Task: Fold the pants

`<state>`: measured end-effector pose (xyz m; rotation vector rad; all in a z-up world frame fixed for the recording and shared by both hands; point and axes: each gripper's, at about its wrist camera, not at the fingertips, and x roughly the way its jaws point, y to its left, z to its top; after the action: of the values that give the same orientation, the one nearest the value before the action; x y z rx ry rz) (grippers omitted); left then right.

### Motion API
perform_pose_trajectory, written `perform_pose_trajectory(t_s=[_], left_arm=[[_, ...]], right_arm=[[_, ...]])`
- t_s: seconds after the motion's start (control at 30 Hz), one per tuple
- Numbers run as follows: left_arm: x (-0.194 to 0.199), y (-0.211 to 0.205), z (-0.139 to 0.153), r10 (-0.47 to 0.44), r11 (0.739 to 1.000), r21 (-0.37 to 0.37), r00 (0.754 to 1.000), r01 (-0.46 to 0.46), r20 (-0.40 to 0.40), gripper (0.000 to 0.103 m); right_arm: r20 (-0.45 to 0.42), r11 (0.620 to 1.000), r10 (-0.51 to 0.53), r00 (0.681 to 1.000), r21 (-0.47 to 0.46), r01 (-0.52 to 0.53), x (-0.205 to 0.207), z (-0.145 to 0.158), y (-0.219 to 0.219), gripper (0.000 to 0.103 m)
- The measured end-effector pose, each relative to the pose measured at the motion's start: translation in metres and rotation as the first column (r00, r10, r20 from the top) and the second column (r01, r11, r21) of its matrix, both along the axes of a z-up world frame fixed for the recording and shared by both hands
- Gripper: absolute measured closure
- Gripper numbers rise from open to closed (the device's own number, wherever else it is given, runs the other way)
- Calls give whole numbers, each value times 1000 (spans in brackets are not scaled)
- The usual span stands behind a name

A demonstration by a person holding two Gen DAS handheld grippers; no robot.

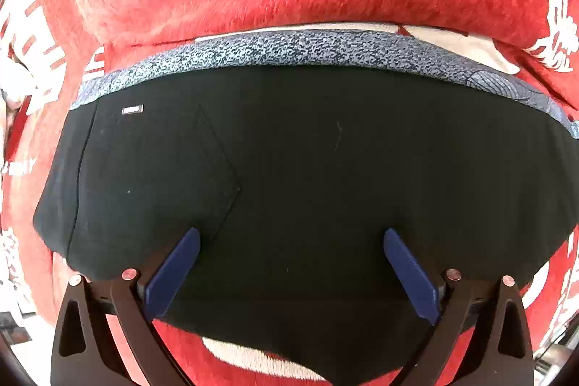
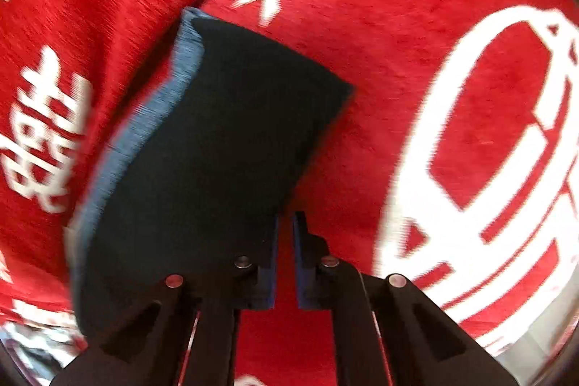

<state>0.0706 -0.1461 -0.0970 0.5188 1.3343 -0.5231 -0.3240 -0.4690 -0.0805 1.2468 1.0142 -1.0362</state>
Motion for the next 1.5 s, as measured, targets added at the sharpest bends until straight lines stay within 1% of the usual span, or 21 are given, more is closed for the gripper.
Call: perform_pose_trajectory(t_s=[0.07, 0.17, 0.23, 0.27, 0.37, 0.43, 0.5, 0.6, 0.7, 0.77, 0.8, 0.83, 0.9, 1.0, 1.07, 1.2, 1.27, 1.33, 1.43, 1.47, 1.5], left_arm=[[4, -3, 10, 11, 1000, -12, 1000, -11, -18, 1], [7, -20, 29, -5, 997, -73, 1000, 6, 3, 1], [10, -39, 34, -24, 995, -94, 999, 27, 28, 1], [12, -49, 33, -30, 995, -97, 999, 33, 37, 1], [24, -82, 25, -14, 995, -99, 998, 20, 59, 1], [30, -95, 19, 13, 995, -96, 998, -7, 61, 1], [38, -106, 10, 39, 995, -94, 997, -33, 61, 1], [45, -113, -10, 66, 997, -47, 997, -64, 47, 1], [44, -115, -10, 52, 997, -52, 996, -48, 74, 1], [43, -117, -10, 48, 998, -47, 996, -44, 77, 1], [43, -119, -9, 54, 998, -42, 996, -51, 71, 1], [41, -122, -7, 57, 998, -37, 996, -54, 66, 1], [38, -125, -4, 53, 998, -21, 997, -52, 62, 1], [29, -129, 1, 54, 999, 4, 997, -54, 62, 1], [25, -132, 4, 64, 998, 22, 996, -65, 58, 1], [14, -143, 12, 35, 997, 65, 997, -39, 63, 1], [1, -147, 19, 9, 997, 73, 997, -14, 71, 1], [-18, -152, 29, -12, 997, 81, 997, 5, 75, 1], [-43, -160, 42, -29, 996, 80, 997, 24, 69, 1], [-51, -164, 41, -34, 996, 79, 997, 29, 66, 1], [-57, -169, 41, -41, 996, 78, 997, 36, 60, 1]], right_arm=[[-50, 1000, 17, 999, 9, -16, -2, 4, 7, 95], [-3, 997, 72, 997, -13, -72, 8, 25, 27, 94], [19, 982, 175, 984, -69, -173, 38, 42, 41, 94], [40, 972, 223, 974, -90, -219, 55, 47, 46, 93], [100, 918, 387, 917, -128, -374, 124, 52, 59, 80], [130, 881, 468, 874, -145, -450, 173, 46, 66, 80], [144, 853, 518, 843, -155, -498, 215, 35, 70, 79], [107, 829, 553, 826, -173, -532, 246, 15, 64, 80], [99, 825, 551, 829, -215, -523, 241, 5, 43, 81], [-29, 827, 520, 854, -234, -511, 237, 5, 26, 80], [-70, 838, 492, 868, -235, -493, 230, 3, 16, 80], [-73, 858, 460, 885, -218, -465, 221, 1, 6, 80], [-27, 881, 433, 901, -196, -430, 203, 7, -3, 78], [-40, 851, 490, 871, -194, -488, 197, 20, 12, 68], [-18, 826, 541, 841, -177, -535, 191, 30, 35, 66], [13, 797, 592, 806, -158, -583, 179, 39, 77, 62], [26, 795, 599, 801, -144, -590, 168, 42, 87, 62], [49, 801, 595, 803, -124, -586, 149, 32, 101, 62], [83, 820, 571, 817, -100, -563, 119, 32, 82, 62], [90, 825, 565, 820, -100, -557, 114, 31, 82, 62], [96, 827, 562, 822, -102, -553, 105, 36, 67, 62]])
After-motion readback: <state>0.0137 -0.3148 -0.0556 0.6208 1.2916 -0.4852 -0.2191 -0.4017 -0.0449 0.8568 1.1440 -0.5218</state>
